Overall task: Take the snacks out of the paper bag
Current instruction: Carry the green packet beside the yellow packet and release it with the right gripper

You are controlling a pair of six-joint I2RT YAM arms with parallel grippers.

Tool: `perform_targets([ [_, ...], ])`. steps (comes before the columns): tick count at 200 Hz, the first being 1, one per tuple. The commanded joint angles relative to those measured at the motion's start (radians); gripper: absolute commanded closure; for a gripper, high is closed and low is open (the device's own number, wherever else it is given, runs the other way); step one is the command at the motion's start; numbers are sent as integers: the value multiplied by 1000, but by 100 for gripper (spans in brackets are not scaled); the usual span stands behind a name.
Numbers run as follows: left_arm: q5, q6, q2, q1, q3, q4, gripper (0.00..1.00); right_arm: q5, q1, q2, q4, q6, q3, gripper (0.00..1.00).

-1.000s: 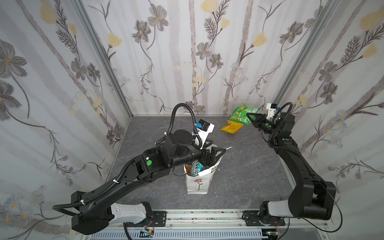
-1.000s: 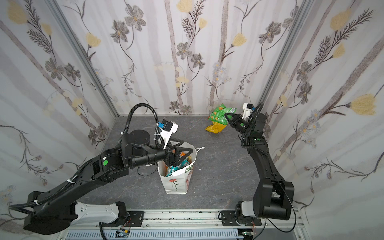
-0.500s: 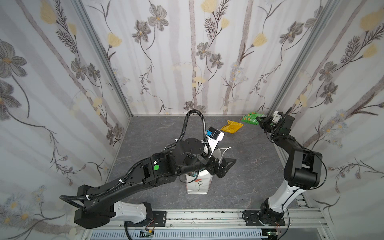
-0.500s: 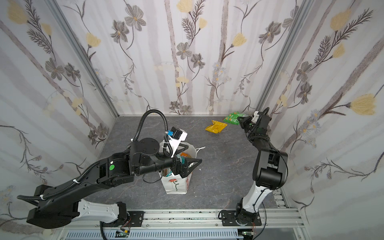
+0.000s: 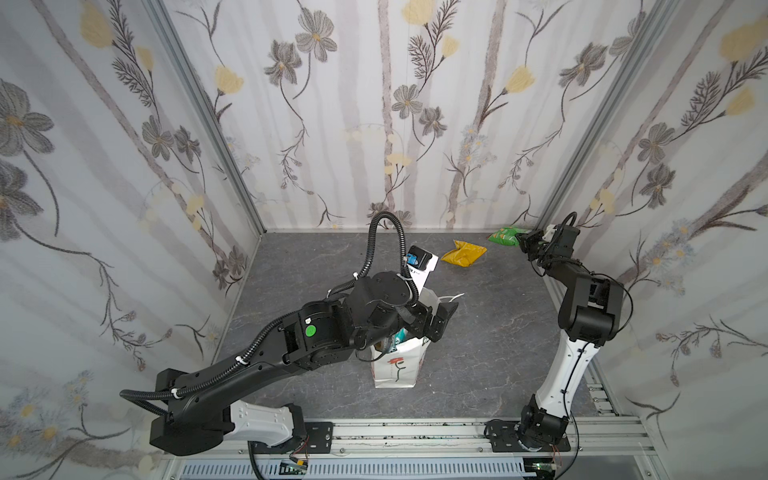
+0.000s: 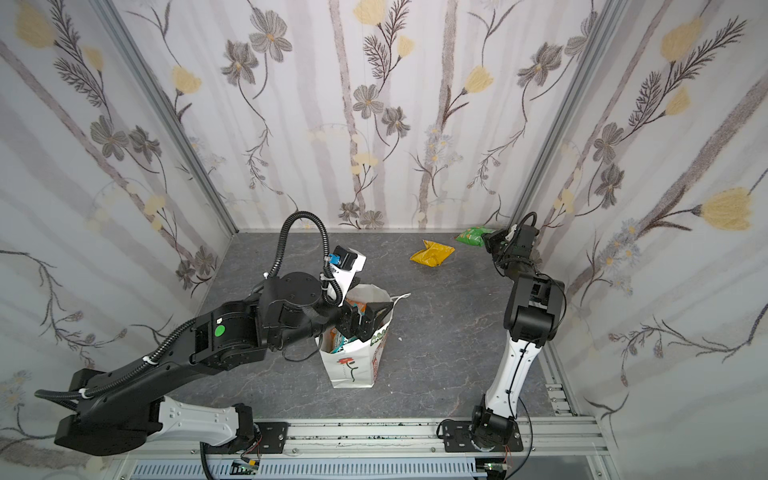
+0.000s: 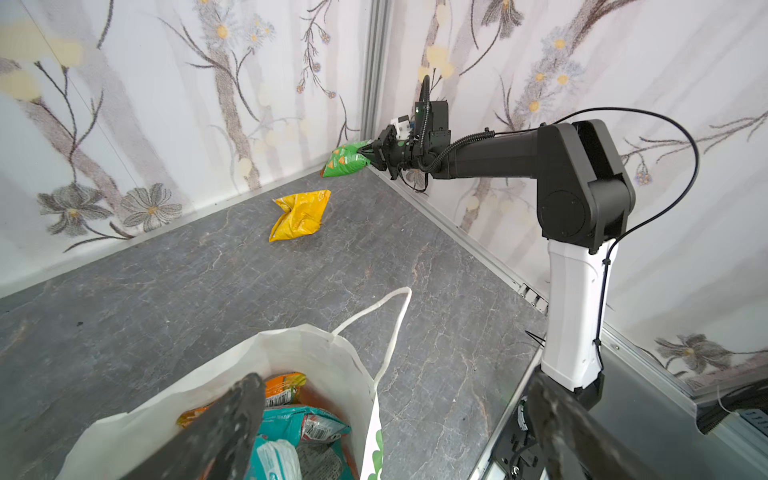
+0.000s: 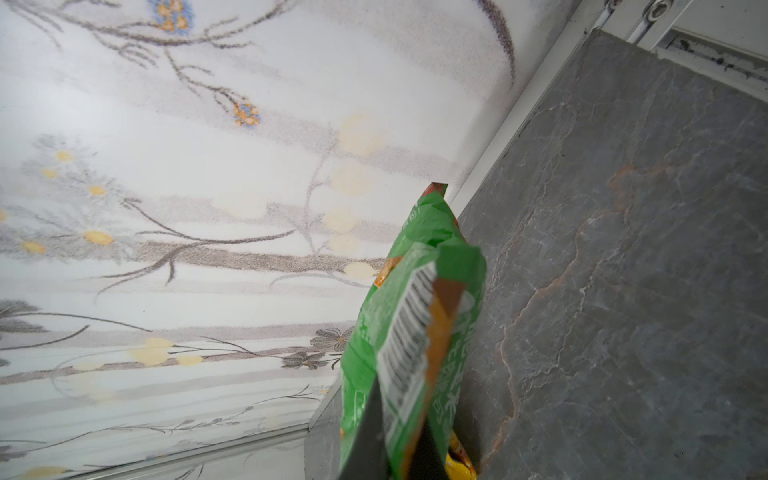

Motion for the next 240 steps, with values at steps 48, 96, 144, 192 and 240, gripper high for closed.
perform_targets([
  [48,-12,41,40,53,13,4,0,12,3,104,-109,-33,74,88],
  [96,16,28,40,72,-2,14,0,52,9,109,-186,-73,70,73],
  [144,26,4,34,74,0,-11,0,160,7,15,-221,-108,-16,46],
  [192,21,-12,15,76,-9,-47,0,177,3,-112,-188,-113,-119,12],
  [240,-34,-36,-16,77,-51,-73,0,131,13,-337,-80,-85,-258,8],
])
